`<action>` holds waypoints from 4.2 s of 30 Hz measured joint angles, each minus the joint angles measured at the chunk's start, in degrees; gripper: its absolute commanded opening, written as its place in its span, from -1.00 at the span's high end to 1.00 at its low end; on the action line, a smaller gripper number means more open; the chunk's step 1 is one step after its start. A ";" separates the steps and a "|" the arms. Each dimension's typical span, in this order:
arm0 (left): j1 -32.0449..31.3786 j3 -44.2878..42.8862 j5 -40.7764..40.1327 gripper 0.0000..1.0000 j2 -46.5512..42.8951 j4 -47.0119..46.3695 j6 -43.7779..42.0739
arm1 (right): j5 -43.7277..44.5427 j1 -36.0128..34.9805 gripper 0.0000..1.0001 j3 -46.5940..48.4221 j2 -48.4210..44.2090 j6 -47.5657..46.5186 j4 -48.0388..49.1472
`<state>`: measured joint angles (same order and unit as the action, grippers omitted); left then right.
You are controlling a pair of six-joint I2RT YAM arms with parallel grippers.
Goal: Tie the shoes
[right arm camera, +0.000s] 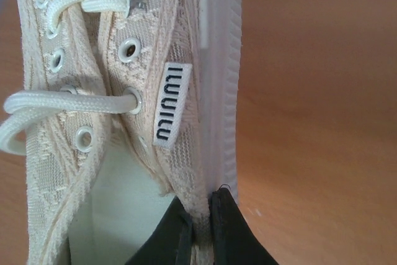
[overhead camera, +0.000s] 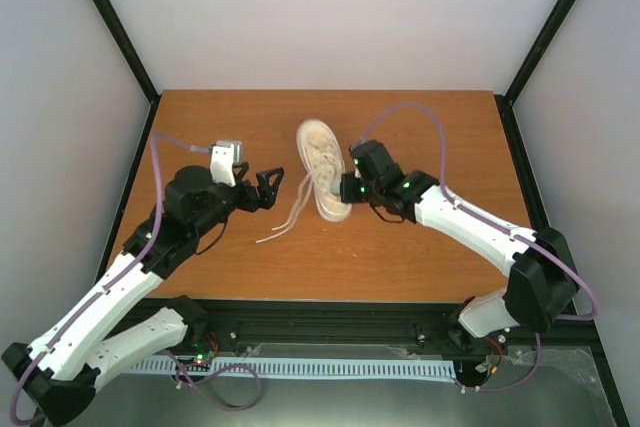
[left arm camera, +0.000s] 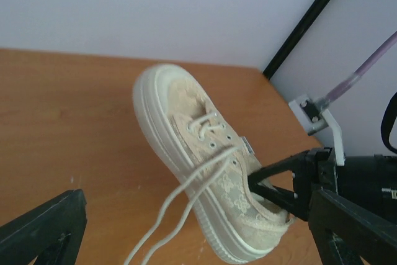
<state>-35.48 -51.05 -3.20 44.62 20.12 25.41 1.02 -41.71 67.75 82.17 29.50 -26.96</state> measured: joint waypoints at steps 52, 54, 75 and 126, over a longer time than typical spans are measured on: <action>33.24 -7.13 6.84 -1.00 9.94 17.68 -9.90 | -16.57 -4.55 -0.59 1.73 23.37 -31.89 10.84; 33.24 -6.34 4.90 -0.99 8.35 17.75 -10.73 | -17.14 -4.63 -0.58 3.98 26.64 -33.27 10.47; 33.24 -5.88 1.05 -0.99 9.81 19.41 -12.04 | -18.16 -11.23 -0.15 9.01 36.98 -39.58 12.44; -12.52 -5.09 18.34 -0.84 48.13 -11.67 7.67 | 1.25 22.56 0.94 -22.14 -14.62 -11.52 16.44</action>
<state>-48.01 -56.14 15.14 92.75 8.45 33.08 2.26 -19.16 45.60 67.55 17.98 -10.52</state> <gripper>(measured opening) 0.977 0.032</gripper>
